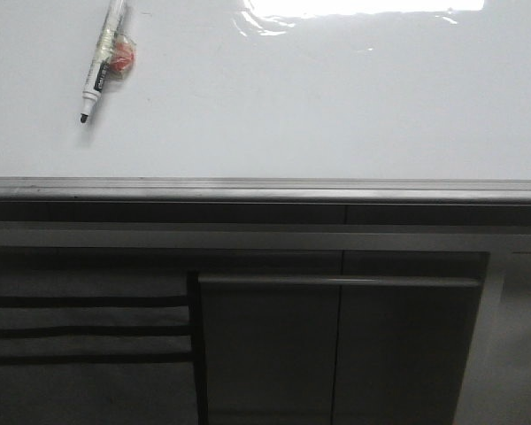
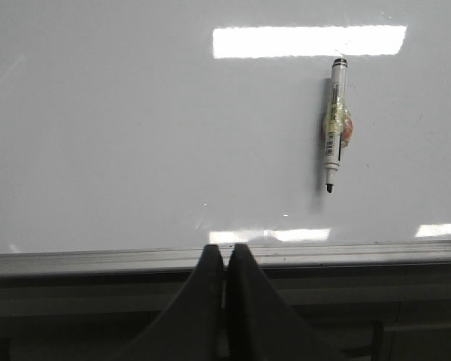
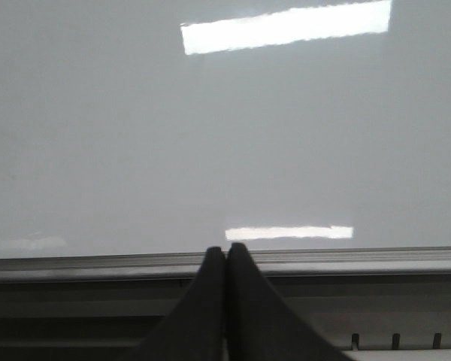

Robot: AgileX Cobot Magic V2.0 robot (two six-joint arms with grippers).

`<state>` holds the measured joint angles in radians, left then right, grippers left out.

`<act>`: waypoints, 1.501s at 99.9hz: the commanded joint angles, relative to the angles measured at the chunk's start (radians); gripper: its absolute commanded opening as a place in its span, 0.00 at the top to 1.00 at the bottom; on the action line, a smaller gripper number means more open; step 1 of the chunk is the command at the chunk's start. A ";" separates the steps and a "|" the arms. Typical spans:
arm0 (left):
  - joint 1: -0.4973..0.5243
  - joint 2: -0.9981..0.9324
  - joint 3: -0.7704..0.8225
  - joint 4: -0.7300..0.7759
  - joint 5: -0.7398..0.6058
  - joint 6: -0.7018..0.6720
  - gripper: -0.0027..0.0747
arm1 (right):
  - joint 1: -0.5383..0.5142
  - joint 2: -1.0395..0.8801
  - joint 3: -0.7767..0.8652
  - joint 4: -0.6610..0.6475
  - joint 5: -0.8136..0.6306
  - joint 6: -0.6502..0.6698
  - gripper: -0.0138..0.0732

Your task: Write number 0 on whiteboard

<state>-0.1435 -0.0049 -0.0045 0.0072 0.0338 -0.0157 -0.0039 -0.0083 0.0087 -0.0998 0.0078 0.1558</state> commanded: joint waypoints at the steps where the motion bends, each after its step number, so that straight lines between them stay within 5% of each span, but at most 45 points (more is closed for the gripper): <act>1: -0.005 -0.008 0.025 -0.007 -0.081 0.000 0.99 | -0.007 -0.019 0.012 -0.009 -0.087 0.000 0.93; 73: -0.005 -0.008 0.025 -0.007 -0.081 0.000 0.99 | -0.007 -0.019 0.012 -0.009 -0.087 0.000 0.93; 108: -0.005 -0.008 -0.006 -0.065 -0.197 0.000 0.99 | -0.007 -0.019 -0.017 -0.009 -0.075 0.000 0.93; 122: -0.005 -0.008 -0.113 -0.082 -0.165 0.000 0.99 | -0.007 -0.013 -0.151 0.045 0.100 0.000 0.93; 150: -0.005 0.165 -0.483 0.015 0.229 0.003 0.99 | -0.007 0.174 -0.524 0.050 0.456 -0.065 0.93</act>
<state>-0.1435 0.0777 -0.3743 -0.0205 0.2051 -0.0157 -0.0039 0.0825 -0.3919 -0.0522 0.4466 0.1291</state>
